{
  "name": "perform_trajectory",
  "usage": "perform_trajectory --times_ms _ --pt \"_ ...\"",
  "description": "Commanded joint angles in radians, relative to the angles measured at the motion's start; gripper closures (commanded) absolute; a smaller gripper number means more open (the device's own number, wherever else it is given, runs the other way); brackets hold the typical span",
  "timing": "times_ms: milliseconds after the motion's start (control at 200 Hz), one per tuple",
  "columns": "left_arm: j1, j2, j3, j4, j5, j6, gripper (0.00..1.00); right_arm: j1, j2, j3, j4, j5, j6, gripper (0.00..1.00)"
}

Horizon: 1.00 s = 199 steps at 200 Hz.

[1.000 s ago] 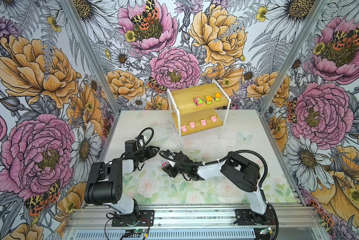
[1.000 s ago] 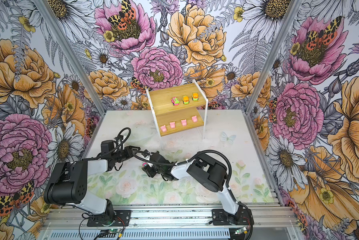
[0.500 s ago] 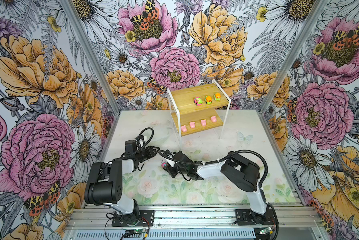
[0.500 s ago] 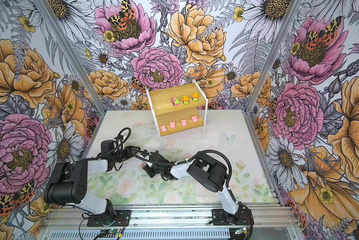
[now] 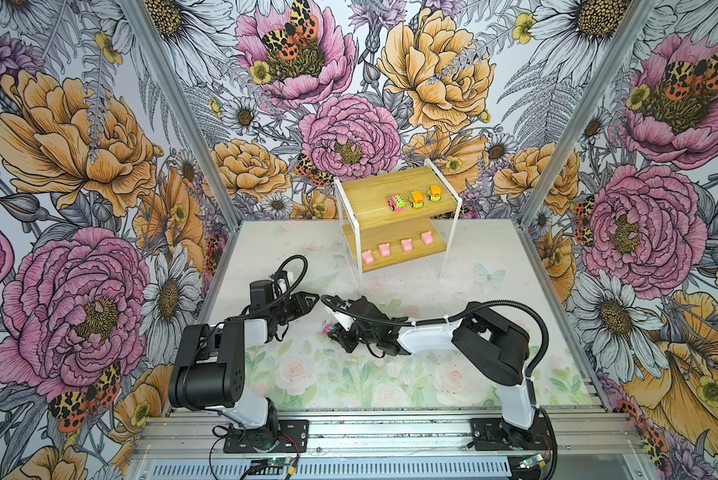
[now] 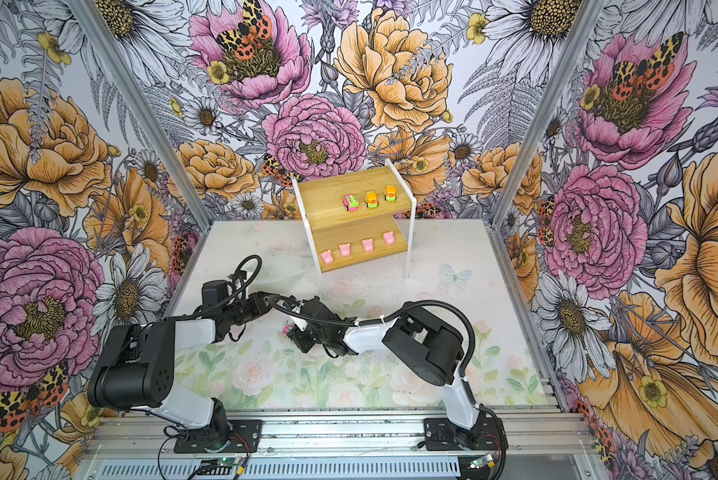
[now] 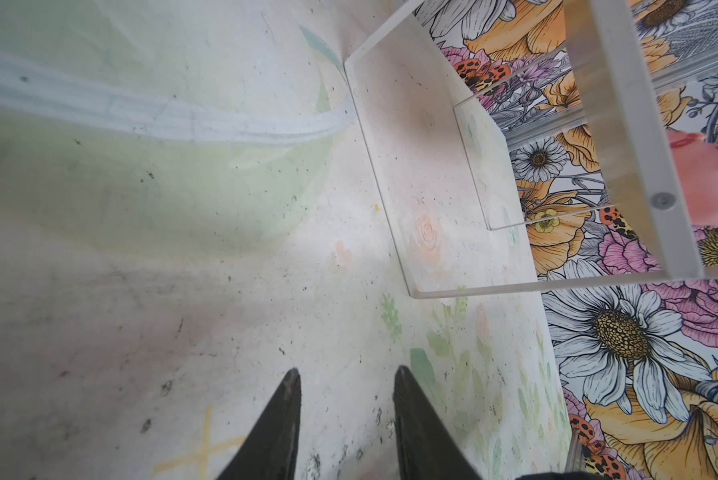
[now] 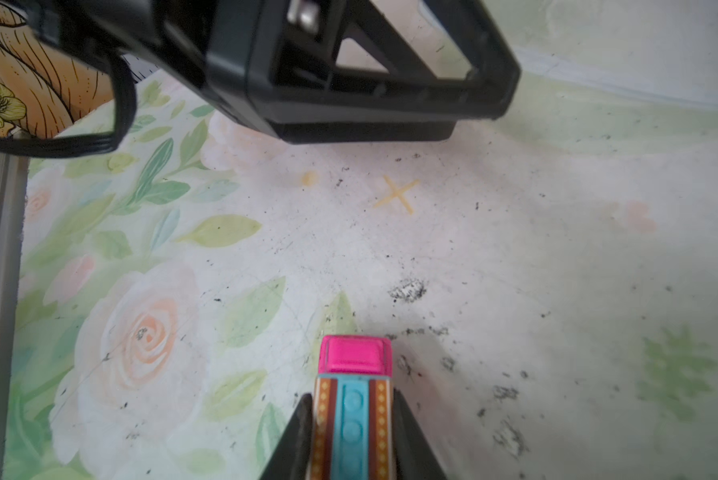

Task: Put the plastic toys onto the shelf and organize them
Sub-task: 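Lift the blue-and-pink car and carry it up to the top shelf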

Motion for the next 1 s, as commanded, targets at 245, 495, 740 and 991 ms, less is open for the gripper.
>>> perform_trajectory --times_ms 245,495,740,991 --pt "0.012 0.007 -0.009 0.037 0.018 -0.004 0.61 -0.096 -0.421 0.063 -0.341 0.045 -0.050 0.82" --pt "0.013 0.013 -0.005 0.037 0.024 -0.004 0.61 -0.235 -0.593 0.142 -0.405 0.229 -0.036 0.78" --pt "0.013 0.012 -0.004 0.037 0.028 -0.004 0.61 -0.287 -0.502 0.385 -0.468 0.333 -0.041 0.79" --pt "0.012 0.011 -0.004 0.039 0.028 -0.003 0.61 -0.286 -0.352 0.599 -0.528 0.399 0.004 0.80"
